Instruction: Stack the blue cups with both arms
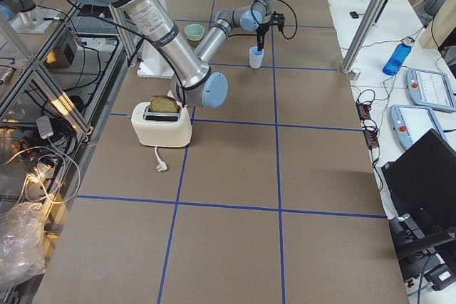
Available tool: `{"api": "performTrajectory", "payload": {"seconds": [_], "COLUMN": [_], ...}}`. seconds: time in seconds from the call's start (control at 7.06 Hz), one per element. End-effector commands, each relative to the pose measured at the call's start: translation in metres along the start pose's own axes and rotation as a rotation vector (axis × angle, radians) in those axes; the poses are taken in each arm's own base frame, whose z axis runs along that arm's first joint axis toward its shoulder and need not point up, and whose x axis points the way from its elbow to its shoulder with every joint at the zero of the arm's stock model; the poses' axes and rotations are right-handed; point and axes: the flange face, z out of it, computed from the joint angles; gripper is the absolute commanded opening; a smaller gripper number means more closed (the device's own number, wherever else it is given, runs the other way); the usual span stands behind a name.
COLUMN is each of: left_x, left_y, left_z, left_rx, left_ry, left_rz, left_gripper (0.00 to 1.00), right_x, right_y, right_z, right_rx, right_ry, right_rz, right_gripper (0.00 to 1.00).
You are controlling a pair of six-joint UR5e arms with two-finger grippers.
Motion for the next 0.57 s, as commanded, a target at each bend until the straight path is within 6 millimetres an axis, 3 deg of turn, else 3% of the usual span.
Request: {"api": "performTrajectory", "payload": {"seconds": [0.0, 0.14, 0.42], "left_x": [-0.009, -0.013, -0.034], "left_y": [0.000, 0.002, 0.013], "left_z": [-0.012, -0.016, -0.025], "left_rx": [0.015, 0.019, 0.021], "left_ry": [-0.006, -0.002, -0.004], "left_rz": [-0.010, -0.019, -0.042], "left_gripper": [0.98, 0.98, 0.98], "right_x": [0.109, 0.164, 0.279], "right_y": [-0.022, -0.053, -0.068], "right_z": [-0.035, -0.059, -0.071], "right_rx": [0.110, 0.161, 0.172], "right_ry": [-0.016, 0.031, 0.165], "right_rz": [-0.060, -0.010, -0.216], "right_gripper": [1.00, 1.00, 1.00]}}
